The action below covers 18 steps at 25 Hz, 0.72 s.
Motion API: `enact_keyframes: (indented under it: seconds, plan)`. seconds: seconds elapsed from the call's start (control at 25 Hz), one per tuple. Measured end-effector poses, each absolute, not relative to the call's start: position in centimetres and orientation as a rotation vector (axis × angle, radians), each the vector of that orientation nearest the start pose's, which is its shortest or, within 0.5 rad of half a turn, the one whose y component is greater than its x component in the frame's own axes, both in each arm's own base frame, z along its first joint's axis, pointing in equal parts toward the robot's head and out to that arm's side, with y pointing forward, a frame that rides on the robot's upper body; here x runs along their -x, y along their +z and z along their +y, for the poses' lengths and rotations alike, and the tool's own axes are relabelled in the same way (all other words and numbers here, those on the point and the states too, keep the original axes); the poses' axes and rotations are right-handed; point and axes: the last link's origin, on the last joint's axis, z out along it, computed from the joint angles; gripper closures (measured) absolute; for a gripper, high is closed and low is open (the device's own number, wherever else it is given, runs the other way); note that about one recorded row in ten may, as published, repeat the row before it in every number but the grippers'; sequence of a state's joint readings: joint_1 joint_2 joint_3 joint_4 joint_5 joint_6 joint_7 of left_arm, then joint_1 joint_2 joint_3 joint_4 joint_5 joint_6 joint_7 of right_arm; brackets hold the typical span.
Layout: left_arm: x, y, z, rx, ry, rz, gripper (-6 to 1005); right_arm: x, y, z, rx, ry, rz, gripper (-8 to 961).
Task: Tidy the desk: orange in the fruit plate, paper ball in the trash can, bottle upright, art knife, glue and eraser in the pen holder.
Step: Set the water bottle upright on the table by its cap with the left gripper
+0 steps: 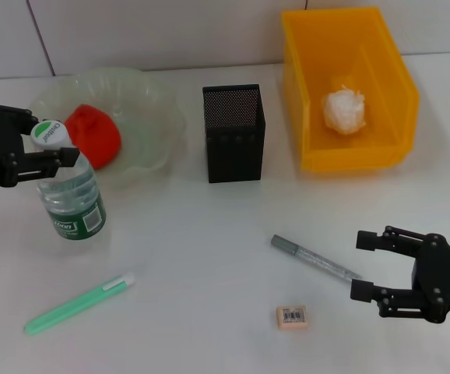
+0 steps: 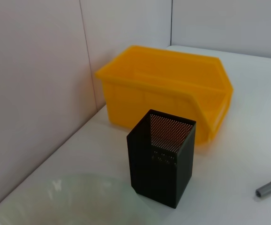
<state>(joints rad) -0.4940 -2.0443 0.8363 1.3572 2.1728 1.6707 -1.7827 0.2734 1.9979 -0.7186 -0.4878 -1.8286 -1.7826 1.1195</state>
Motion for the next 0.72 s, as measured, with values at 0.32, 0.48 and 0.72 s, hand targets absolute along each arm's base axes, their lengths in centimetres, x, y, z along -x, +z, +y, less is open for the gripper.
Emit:
enact_keyframes:
  seconds: [0.32, 0.48, 0.72]
  plan:
    - [21.4, 9.11, 35.33, 2.687, -0.185, -0.371, 427, -32.03, 1.8, 23.56, 2.66, 0.947, 0.628, 114]
    - [21.61, 8.97, 35.55, 2.668, -0.188, -0.366, 419, -32.07, 1.87, 23.61, 2.659, 0.943, 0.627, 114]
    - [21.59, 8.81, 35.57, 2.666, -0.2, -0.393, 407, -32.07, 1.94, 23.7, 2.66, 0.94, 0.624, 114]
